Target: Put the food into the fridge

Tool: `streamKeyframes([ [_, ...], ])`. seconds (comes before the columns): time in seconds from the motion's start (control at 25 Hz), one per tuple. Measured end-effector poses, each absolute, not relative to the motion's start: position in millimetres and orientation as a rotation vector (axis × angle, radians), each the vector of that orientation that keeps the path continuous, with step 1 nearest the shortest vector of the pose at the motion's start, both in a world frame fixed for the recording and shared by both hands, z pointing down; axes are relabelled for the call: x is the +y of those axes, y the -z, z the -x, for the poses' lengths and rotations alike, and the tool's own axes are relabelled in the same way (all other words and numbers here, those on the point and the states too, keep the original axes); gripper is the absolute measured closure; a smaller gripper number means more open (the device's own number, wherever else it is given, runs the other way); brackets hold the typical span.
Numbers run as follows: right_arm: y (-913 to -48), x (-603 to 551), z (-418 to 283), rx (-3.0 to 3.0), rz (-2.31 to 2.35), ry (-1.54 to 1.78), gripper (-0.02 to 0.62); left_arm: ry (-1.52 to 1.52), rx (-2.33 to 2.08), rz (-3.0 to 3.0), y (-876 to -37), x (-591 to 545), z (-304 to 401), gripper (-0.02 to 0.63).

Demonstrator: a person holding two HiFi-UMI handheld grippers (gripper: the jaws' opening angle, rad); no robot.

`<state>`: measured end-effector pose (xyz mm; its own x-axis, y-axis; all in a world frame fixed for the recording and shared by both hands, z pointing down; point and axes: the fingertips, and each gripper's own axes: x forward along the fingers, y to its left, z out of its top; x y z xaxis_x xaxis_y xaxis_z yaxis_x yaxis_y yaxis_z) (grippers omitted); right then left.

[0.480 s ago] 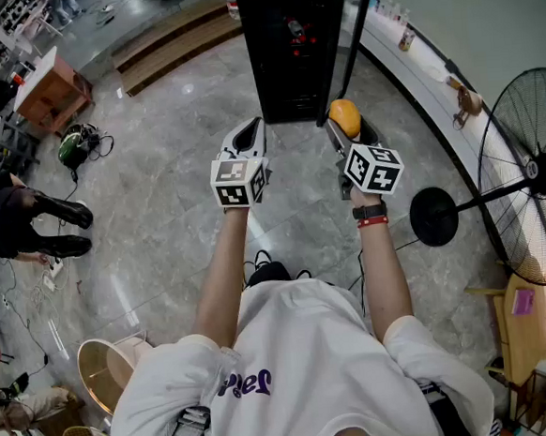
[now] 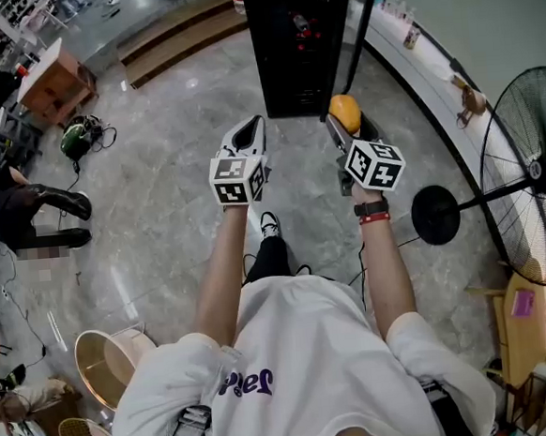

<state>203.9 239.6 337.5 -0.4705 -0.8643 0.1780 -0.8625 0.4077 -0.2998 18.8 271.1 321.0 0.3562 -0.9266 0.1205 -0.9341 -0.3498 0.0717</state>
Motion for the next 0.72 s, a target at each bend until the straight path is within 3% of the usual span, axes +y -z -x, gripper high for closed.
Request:
streamKeyframes([
  [0.72, -350, 110, -143, 2.607, 1.603, 0.62, 0.256, -0.059, -1.659, -2.489, -331, 133, 31, 0.586],
])
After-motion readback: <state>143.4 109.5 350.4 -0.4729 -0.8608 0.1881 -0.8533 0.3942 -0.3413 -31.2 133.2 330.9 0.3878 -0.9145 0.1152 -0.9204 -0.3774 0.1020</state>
